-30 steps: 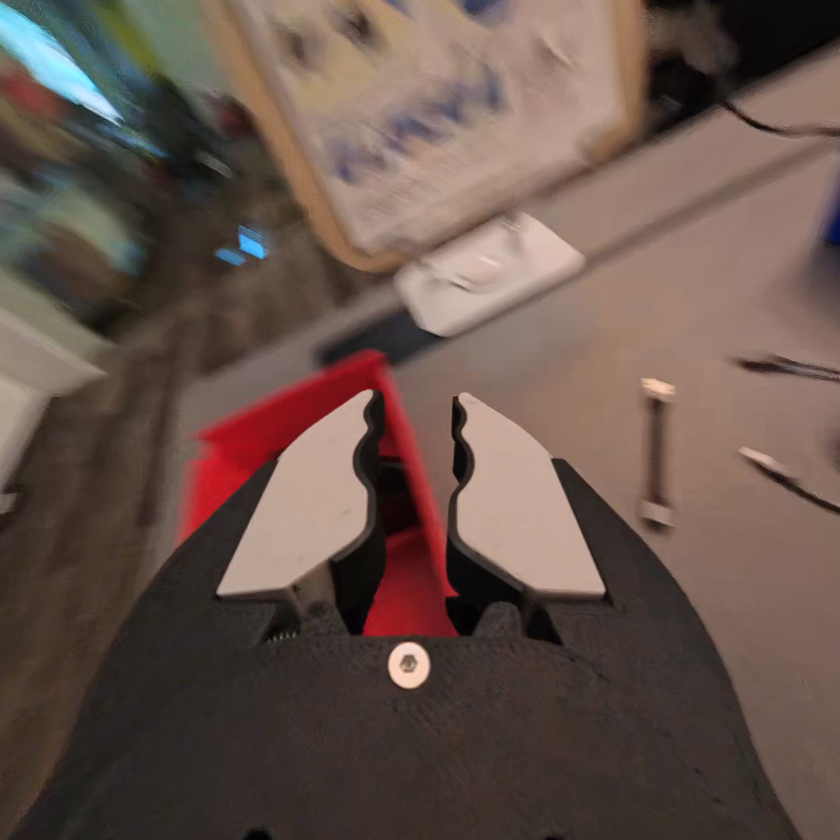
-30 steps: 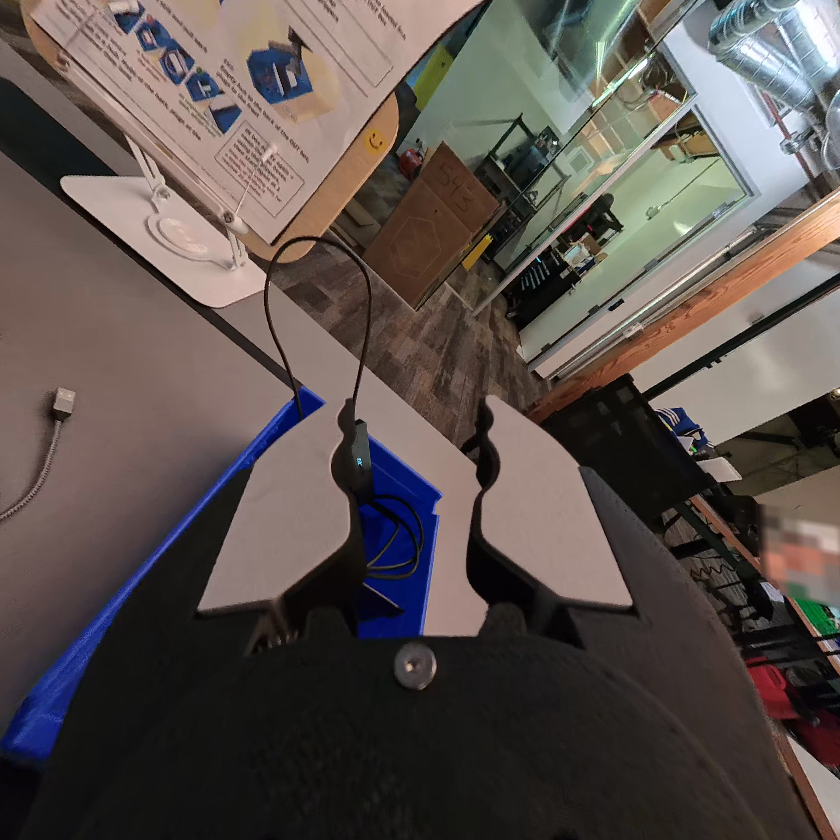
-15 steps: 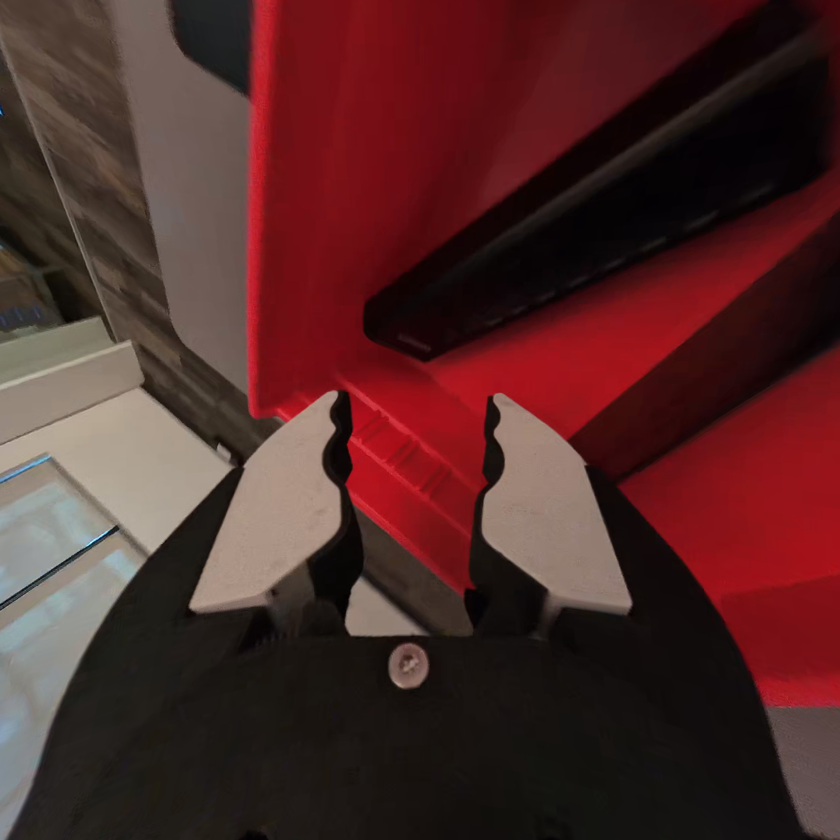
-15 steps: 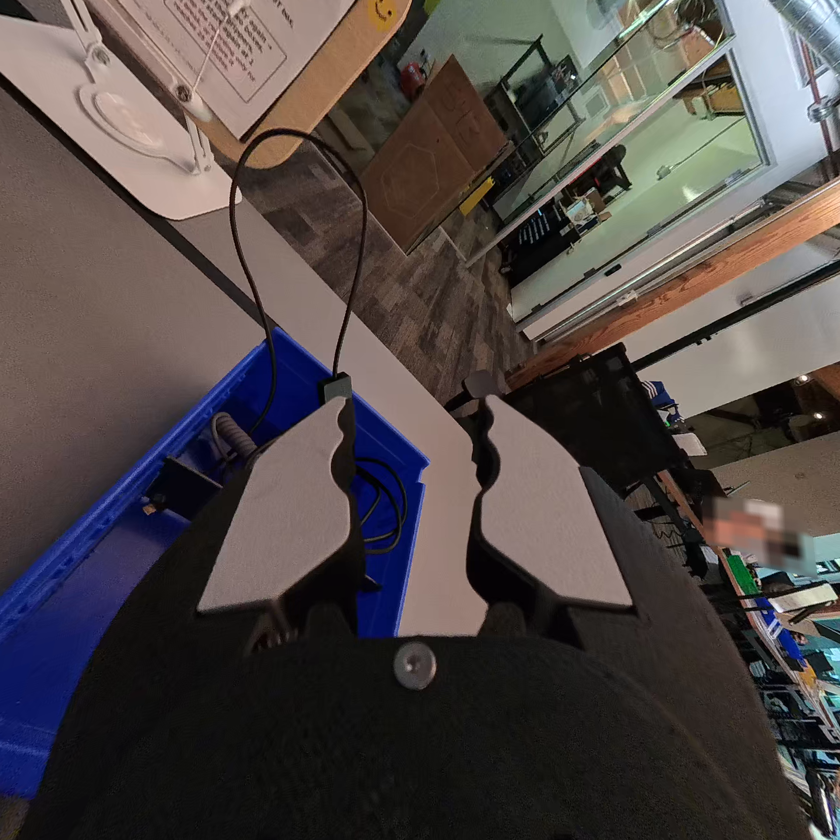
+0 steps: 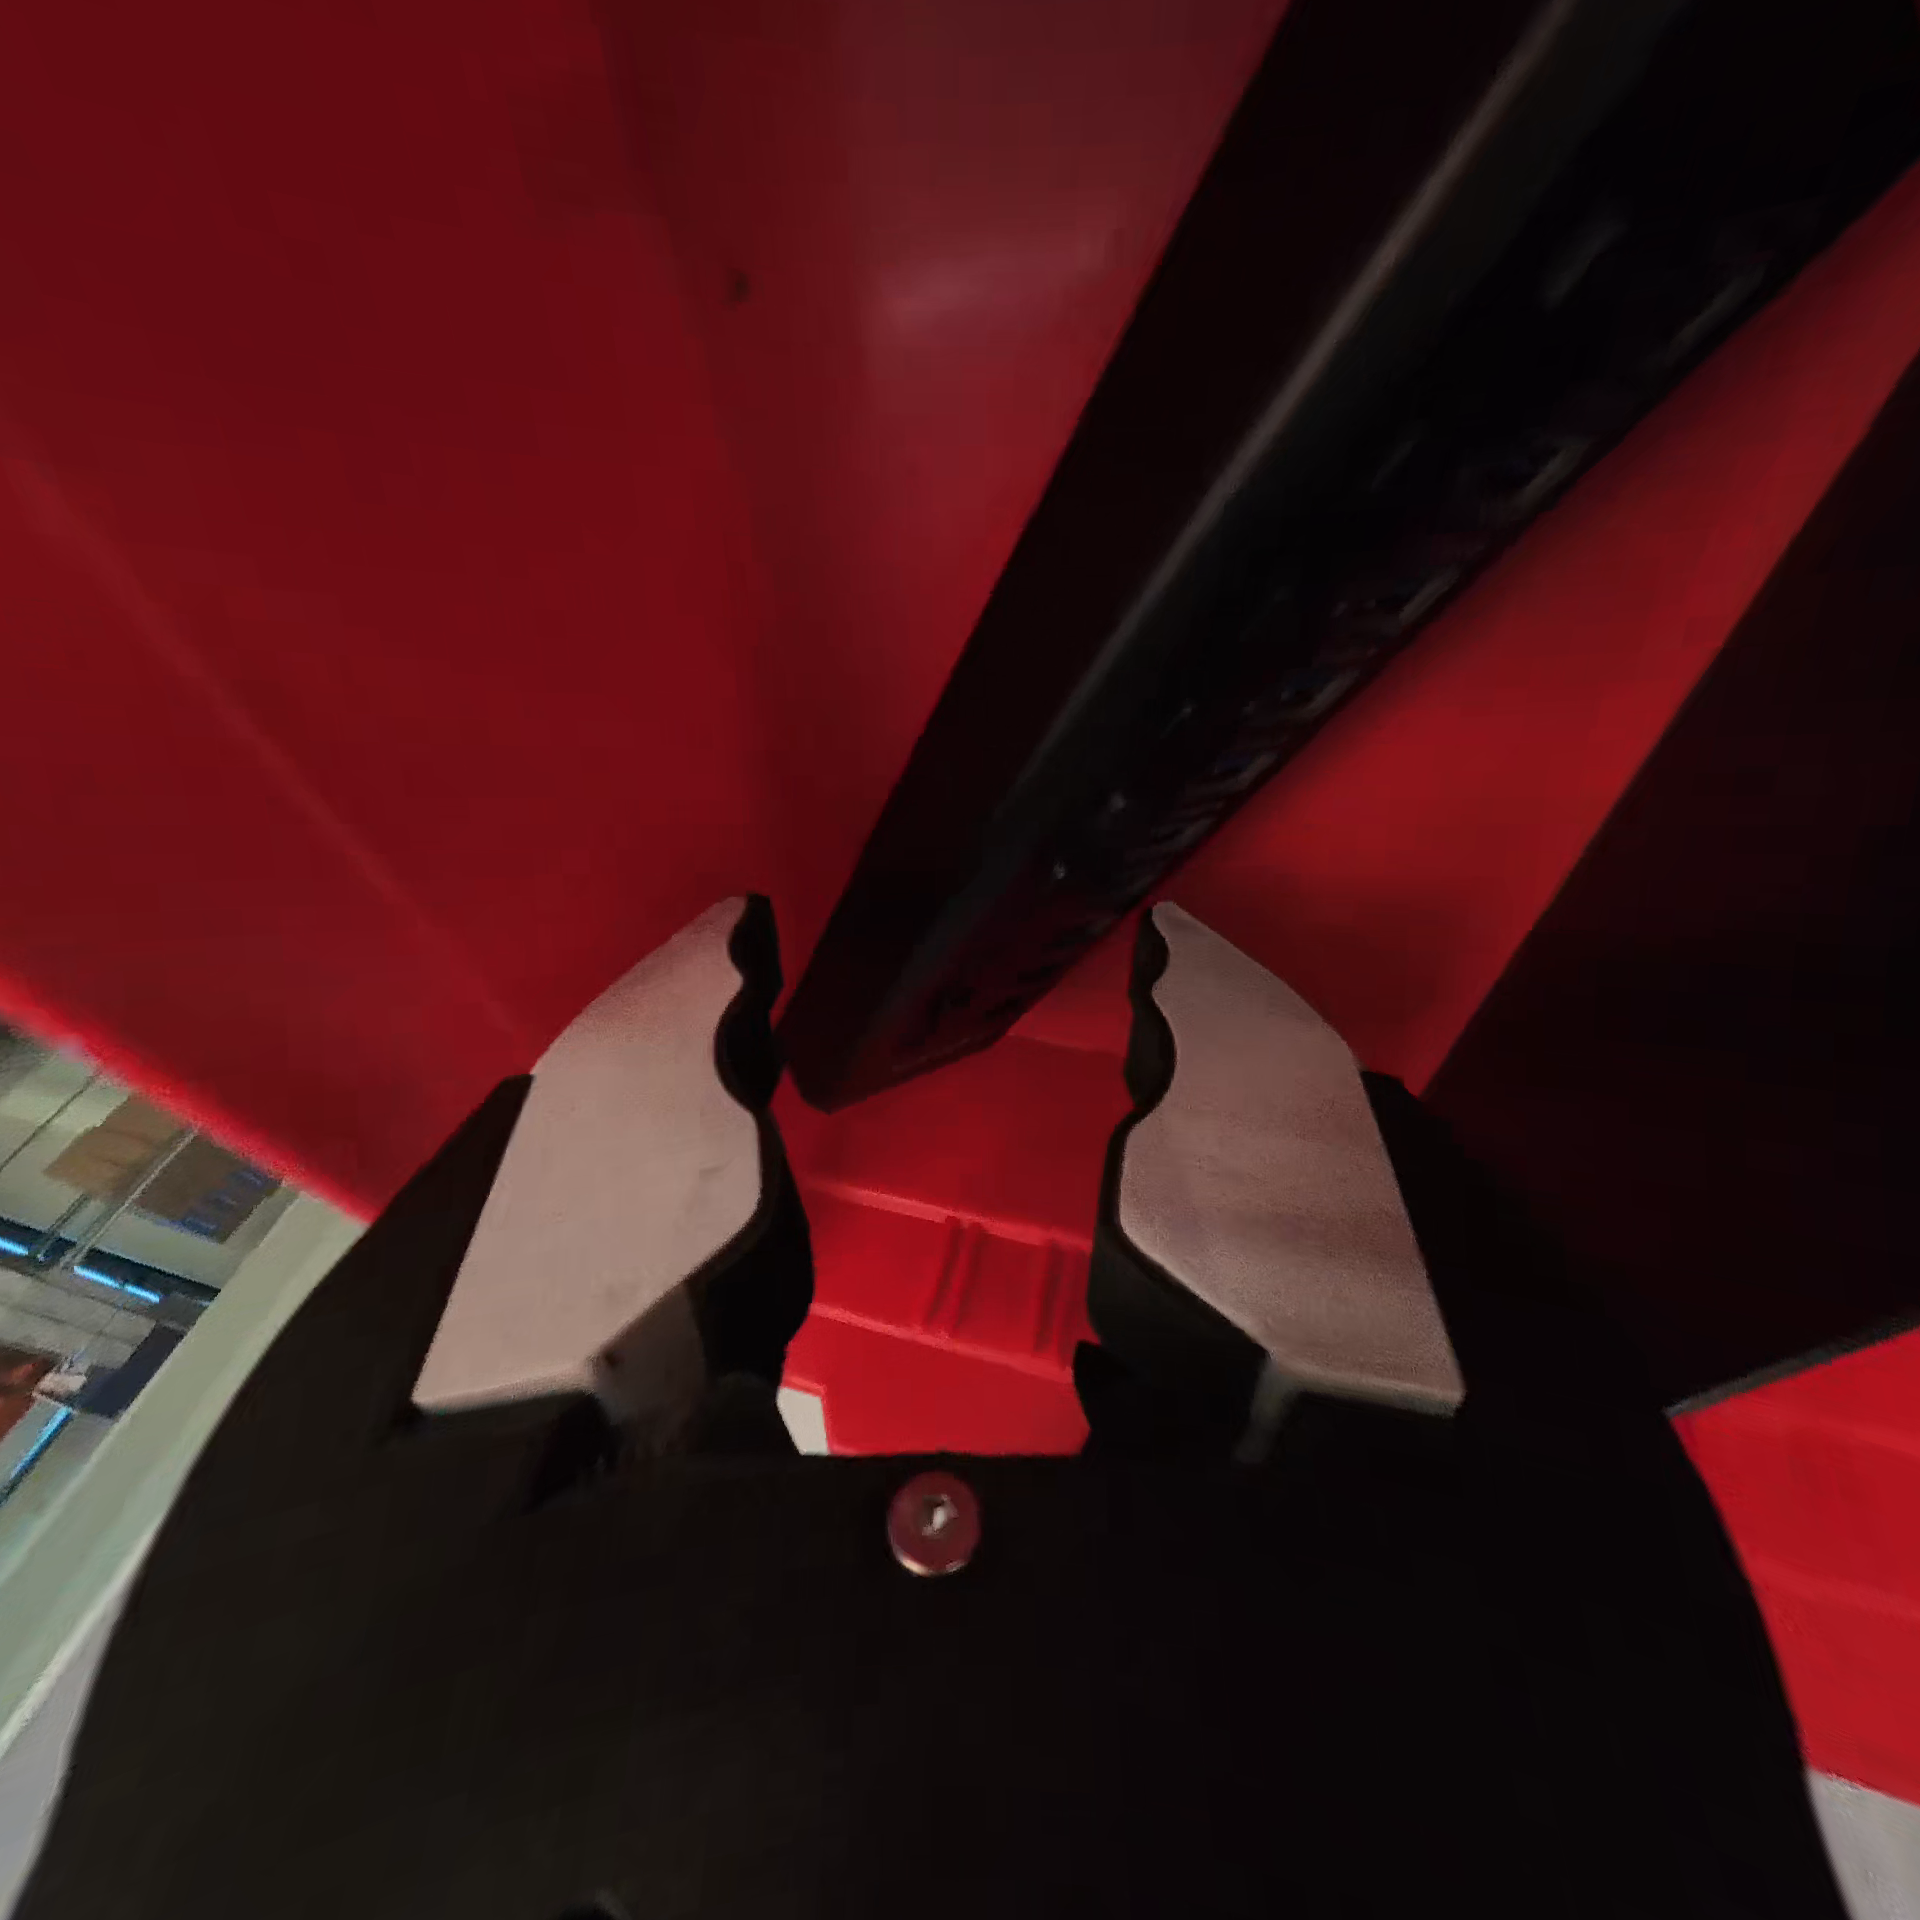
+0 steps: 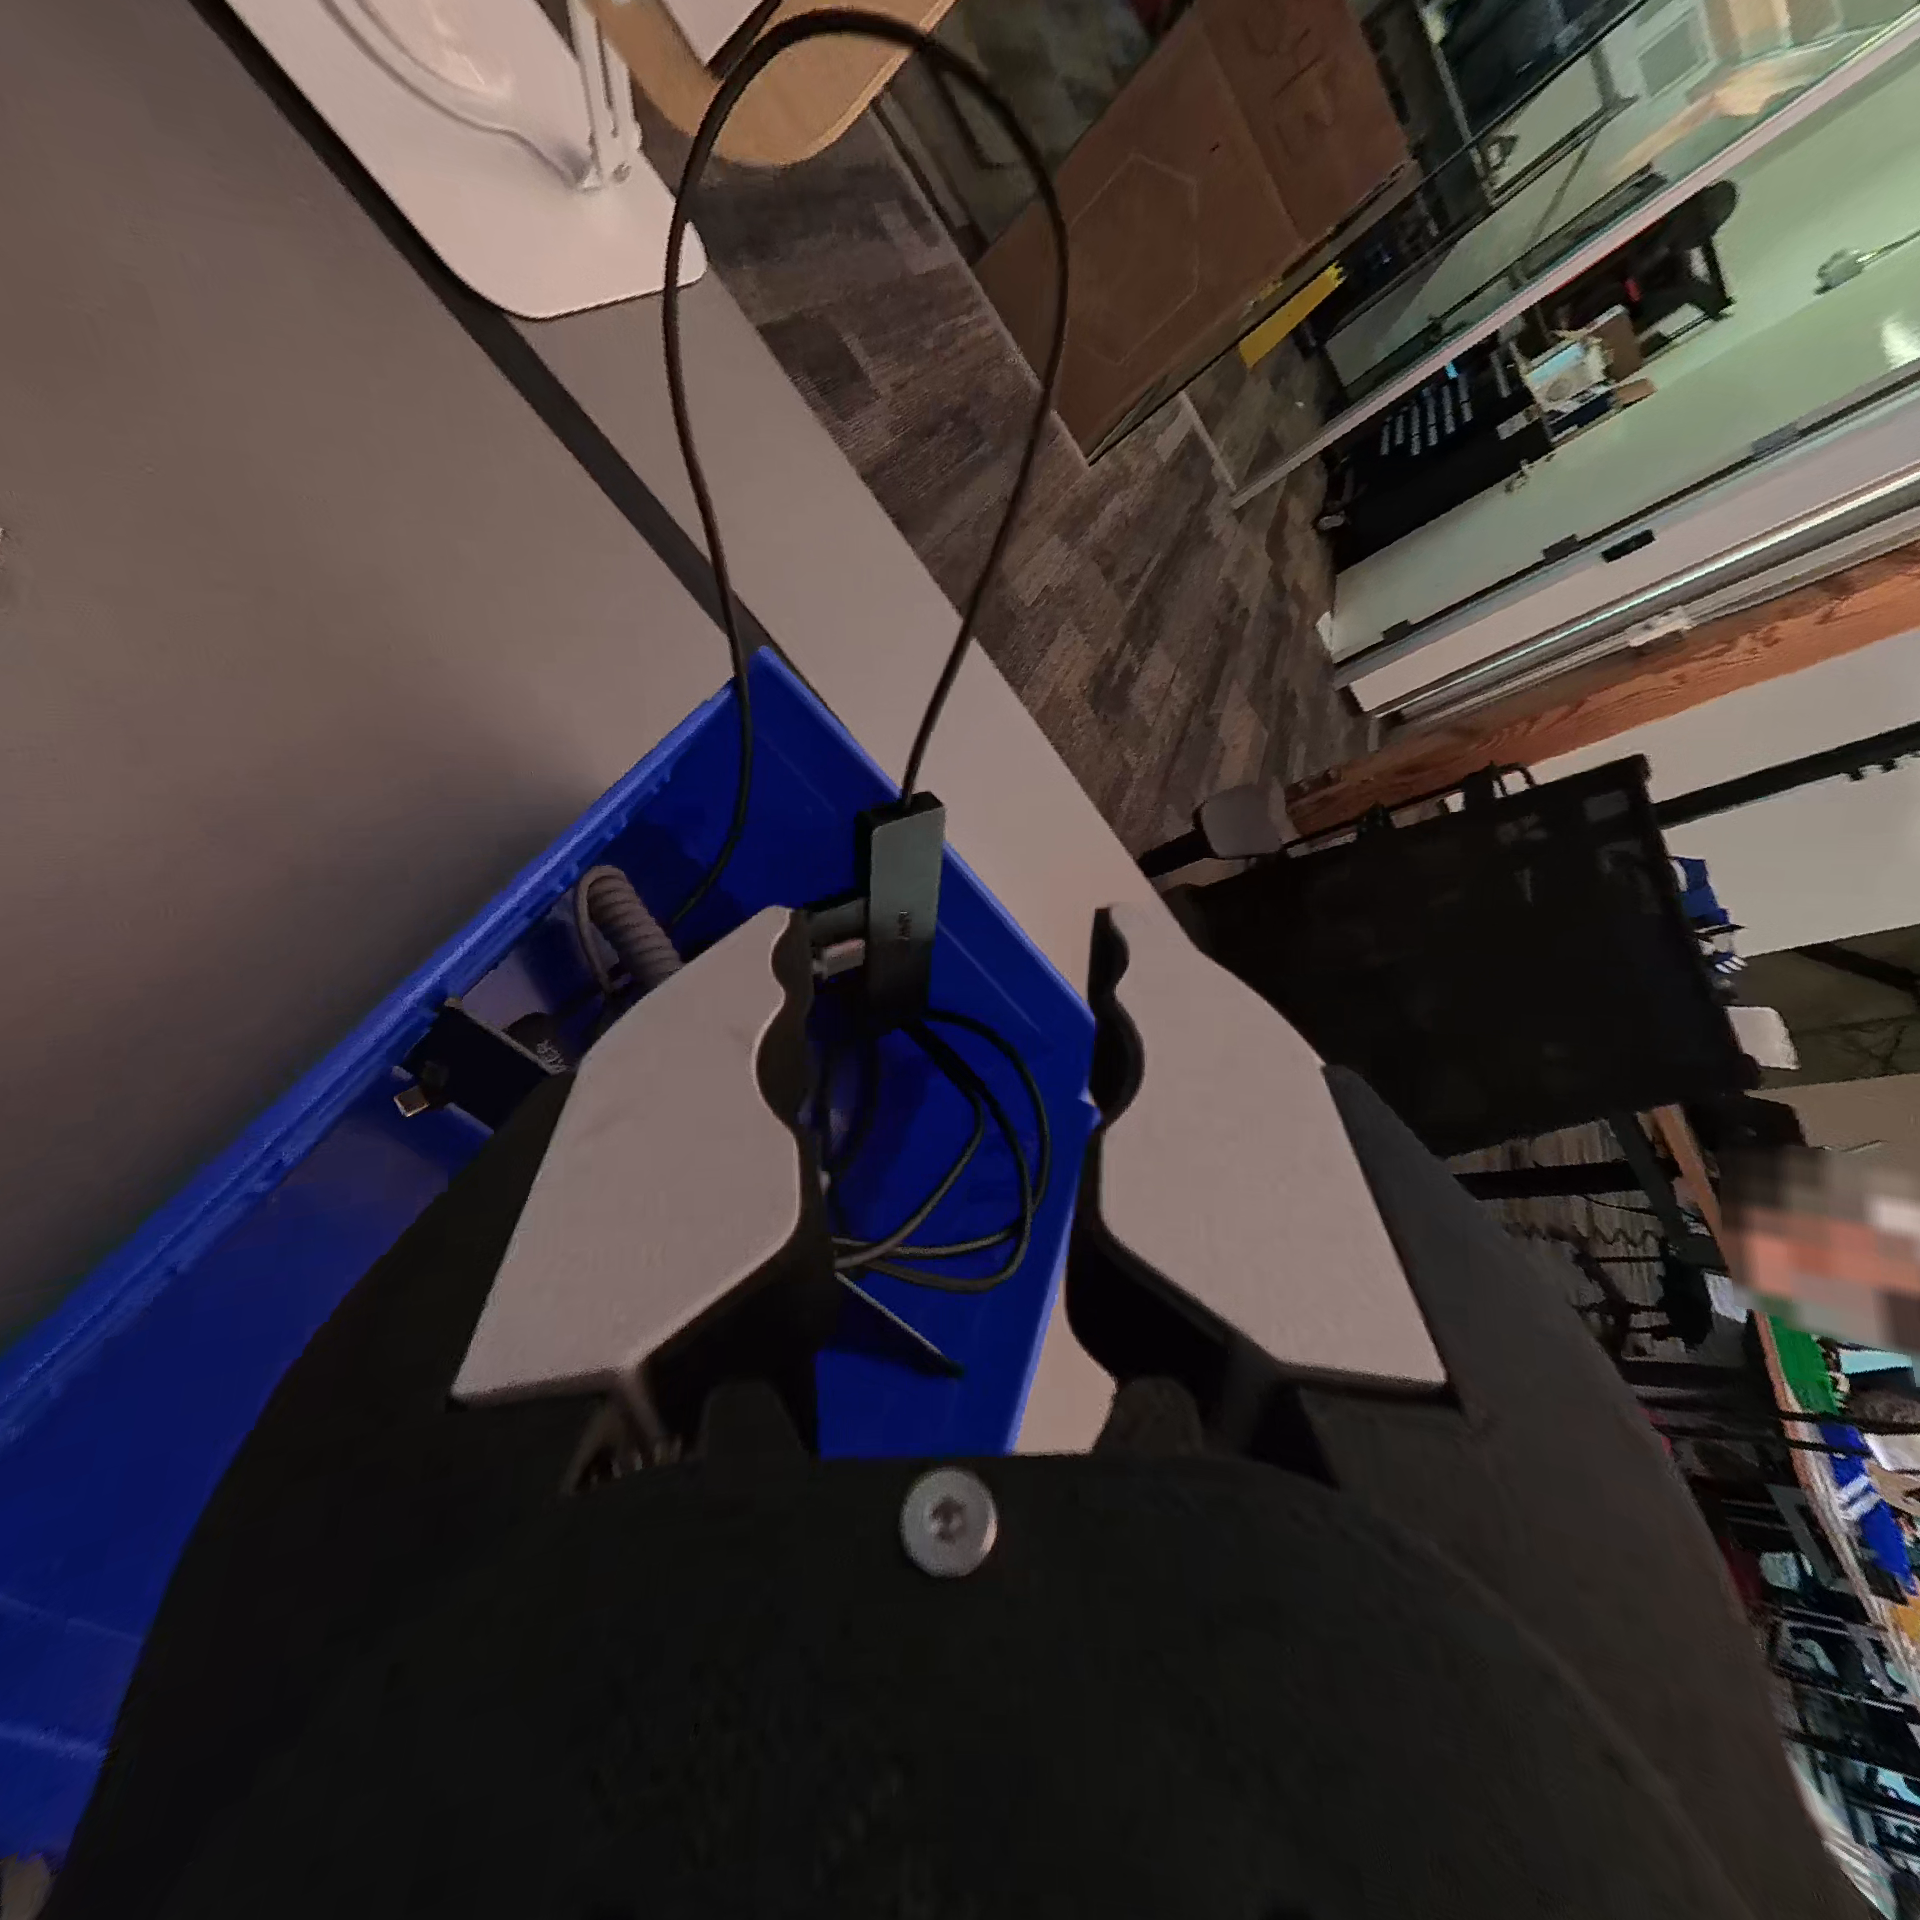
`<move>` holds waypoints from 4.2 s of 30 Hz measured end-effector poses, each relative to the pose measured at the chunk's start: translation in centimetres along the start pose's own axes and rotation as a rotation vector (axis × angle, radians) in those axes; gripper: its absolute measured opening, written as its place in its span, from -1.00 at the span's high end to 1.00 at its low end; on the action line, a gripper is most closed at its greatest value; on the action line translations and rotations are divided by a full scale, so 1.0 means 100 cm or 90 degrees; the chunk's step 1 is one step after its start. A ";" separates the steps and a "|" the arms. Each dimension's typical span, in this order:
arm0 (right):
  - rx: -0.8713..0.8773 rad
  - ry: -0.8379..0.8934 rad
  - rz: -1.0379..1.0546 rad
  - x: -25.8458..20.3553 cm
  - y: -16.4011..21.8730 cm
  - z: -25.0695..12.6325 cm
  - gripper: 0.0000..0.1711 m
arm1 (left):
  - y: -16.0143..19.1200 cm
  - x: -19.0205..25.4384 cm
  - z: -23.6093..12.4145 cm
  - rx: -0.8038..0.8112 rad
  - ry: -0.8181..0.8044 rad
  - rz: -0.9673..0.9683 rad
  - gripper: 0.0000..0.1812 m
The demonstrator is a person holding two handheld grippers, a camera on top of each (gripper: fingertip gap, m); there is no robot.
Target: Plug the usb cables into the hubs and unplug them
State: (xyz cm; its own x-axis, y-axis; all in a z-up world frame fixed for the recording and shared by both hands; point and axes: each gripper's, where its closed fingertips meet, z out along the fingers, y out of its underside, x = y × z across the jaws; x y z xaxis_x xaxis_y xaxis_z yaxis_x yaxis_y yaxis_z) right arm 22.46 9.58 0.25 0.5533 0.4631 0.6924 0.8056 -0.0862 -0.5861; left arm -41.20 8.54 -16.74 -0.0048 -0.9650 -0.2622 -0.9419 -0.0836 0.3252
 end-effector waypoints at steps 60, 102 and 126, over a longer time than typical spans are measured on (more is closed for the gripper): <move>0.260 -0.195 0.046 -0.052 -0.083 -0.029 0.44 | -0.229 0.067 -0.106 0.155 0.203 -0.633 0.70; 0.334 -0.204 -0.010 -0.075 -0.119 -0.039 0.44 | -0.220 0.091 -0.079 0.505 -0.072 -0.911 0.62; 0.292 -0.215 -0.036 -0.080 -0.108 -0.032 0.44 | -0.209 -0.043 -0.191 0.573 -0.015 -0.682 0.70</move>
State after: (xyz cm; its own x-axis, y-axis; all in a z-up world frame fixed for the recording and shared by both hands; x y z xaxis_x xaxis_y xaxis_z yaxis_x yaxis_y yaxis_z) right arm 9.99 4.02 2.43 0.3530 0.7187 0.5991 0.6156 0.3039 -0.7272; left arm -15.11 9.74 -5.06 0.8479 -0.5295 -0.0267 -0.3809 -0.5735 -0.7253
